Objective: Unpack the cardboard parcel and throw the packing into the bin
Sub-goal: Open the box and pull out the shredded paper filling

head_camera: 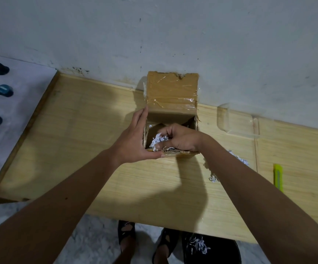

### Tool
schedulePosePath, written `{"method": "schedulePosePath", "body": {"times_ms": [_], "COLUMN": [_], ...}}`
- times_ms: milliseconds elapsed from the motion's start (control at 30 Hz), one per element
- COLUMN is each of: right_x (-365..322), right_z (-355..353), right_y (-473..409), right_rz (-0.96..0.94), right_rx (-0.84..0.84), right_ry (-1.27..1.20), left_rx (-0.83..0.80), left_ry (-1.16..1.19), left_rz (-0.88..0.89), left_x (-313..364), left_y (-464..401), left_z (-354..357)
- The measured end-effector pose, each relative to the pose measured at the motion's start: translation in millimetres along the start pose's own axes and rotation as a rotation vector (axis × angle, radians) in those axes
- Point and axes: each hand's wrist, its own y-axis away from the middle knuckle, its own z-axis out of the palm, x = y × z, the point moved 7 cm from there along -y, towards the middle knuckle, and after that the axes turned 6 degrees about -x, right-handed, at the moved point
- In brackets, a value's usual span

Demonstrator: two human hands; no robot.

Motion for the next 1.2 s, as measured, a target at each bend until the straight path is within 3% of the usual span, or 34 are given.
{"method": "schedulePosePath", "body": {"times_ms": [167,467,800,967,1200], "right_x": [-7.8,-12.9,55.1,97.5,92.6], "right_z": [-6.5,-46.8,-77.1,-77.7,-63.4], "right_y": [20.6,94.5,193.3,205.3,205.6], "right_rz": [0.002,-0.029,0.052,0.234,0.285], "right_rx": [0.034,0.304,0.593,0.748,0.744], "right_ry": [-0.066,-0.153,-0.182,0.043,0.263], "left_rx": [-0.013,-0.014,-0.013,-0.008,-0.009], "left_ry": [0.004,0.009,-0.026,-0.043,-0.007], "left_rz": [-0.005,0.008,0.06,0.112,0.157], "left_x": [1.2,2.2,-2.5,2.4,3.9], "left_y": [-1.5,-2.3,-14.3,-23.7,-27.5], "left_z": [-0.3,-1.3,2.8,1.0,-2.4]}}
